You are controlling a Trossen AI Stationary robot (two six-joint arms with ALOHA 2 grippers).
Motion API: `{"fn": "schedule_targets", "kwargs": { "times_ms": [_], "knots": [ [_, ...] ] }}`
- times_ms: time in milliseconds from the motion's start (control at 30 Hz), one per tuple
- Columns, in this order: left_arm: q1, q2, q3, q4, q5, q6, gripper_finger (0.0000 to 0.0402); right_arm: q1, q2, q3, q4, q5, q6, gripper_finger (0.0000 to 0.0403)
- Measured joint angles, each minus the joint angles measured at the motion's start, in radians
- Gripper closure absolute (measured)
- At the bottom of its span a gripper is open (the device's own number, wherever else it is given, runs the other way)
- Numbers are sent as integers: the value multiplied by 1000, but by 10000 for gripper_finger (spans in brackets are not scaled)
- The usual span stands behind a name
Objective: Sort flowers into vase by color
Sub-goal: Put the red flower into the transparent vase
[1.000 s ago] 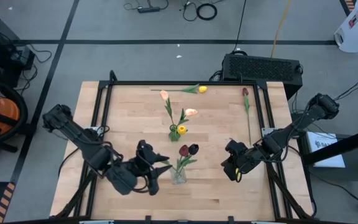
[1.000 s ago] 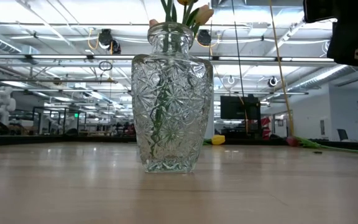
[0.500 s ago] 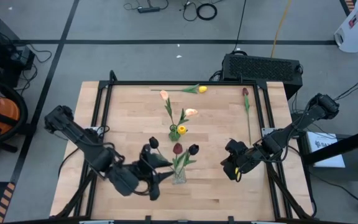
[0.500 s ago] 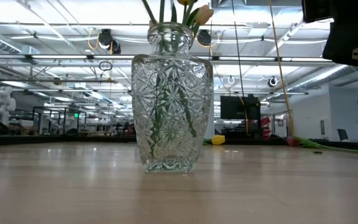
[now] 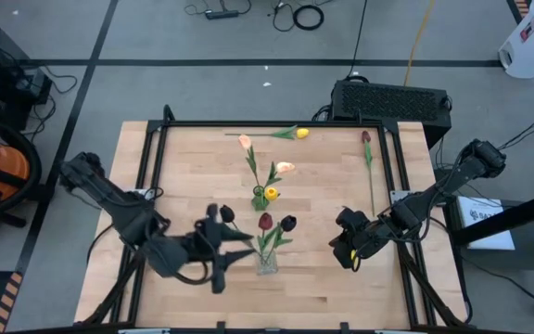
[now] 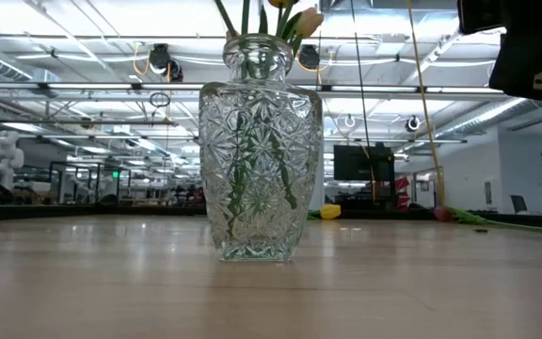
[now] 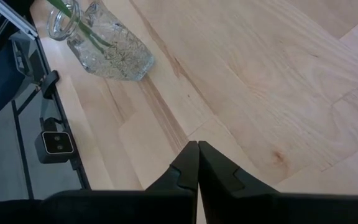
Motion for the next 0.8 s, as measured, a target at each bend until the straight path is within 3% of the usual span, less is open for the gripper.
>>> {"fn": "schedule_targets", "kwargs": {
  "times_ms": [167, 300, 400, 567, 800],
  "knots": [
    [3, -91, 0, -83, -83, 127, 255, 0, 0, 0, 0, 0, 4, 403],
    [2, -162, 0, -186, -219, 13, 256, 0, 0, 0, 0, 0, 7, 403],
    [30, -235, 0, -339, -255, -86, 256, 0, 0, 0, 0, 2, 8, 403],
    [133, -329, -24, -671, -220, -305, 263, 0, 0, 0, 0, 54, 25, 403],
    [300, -404, -152, -751, -34, -264, 270, -22, 0, 0, 0, 82, 92, 403]
  ]
}}
